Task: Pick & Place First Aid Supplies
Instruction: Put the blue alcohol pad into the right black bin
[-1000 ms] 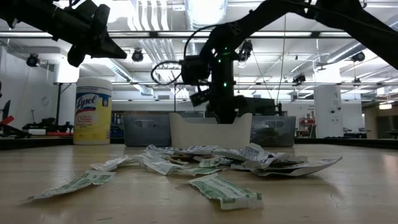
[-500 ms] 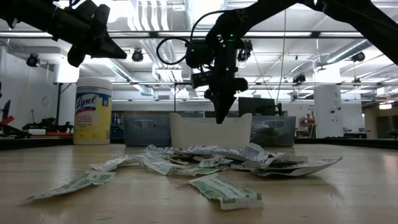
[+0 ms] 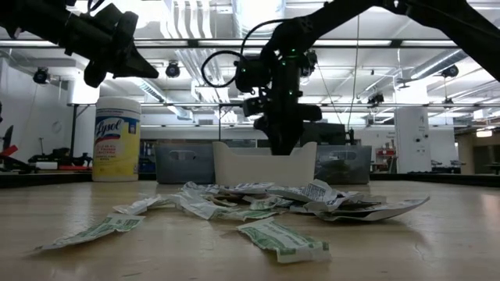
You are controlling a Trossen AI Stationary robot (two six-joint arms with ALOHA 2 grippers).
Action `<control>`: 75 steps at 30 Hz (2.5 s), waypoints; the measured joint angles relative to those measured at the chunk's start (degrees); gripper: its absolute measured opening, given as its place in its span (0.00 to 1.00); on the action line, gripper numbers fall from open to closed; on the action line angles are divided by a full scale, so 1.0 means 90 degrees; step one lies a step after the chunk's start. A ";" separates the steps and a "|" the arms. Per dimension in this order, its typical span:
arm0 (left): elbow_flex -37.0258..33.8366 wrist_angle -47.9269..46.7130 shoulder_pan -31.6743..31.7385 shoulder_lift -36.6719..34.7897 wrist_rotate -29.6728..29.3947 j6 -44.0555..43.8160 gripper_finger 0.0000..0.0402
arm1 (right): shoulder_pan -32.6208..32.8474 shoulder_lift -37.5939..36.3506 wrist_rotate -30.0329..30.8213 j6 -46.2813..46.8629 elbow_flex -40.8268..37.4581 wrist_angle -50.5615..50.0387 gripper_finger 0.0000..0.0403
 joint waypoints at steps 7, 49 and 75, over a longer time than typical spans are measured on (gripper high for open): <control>-0.0007 0.0002 0.0000 -0.0002 -0.0001 -0.0002 0.00 | 0.0005 0.0002 0.0435 -0.0132 -0.0087 0.0024 0.42; -0.0012 0.0002 0.0049 -0.0005 -0.0028 0.0005 0.00 | 0.0078 0.0925 0.0721 0.0235 0.0468 -0.0415 0.21; -0.0012 0.0002 0.0051 -0.0005 -0.0028 0.0009 0.00 | -0.0010 0.0703 0.0879 0.0511 0.1318 -0.0457 0.02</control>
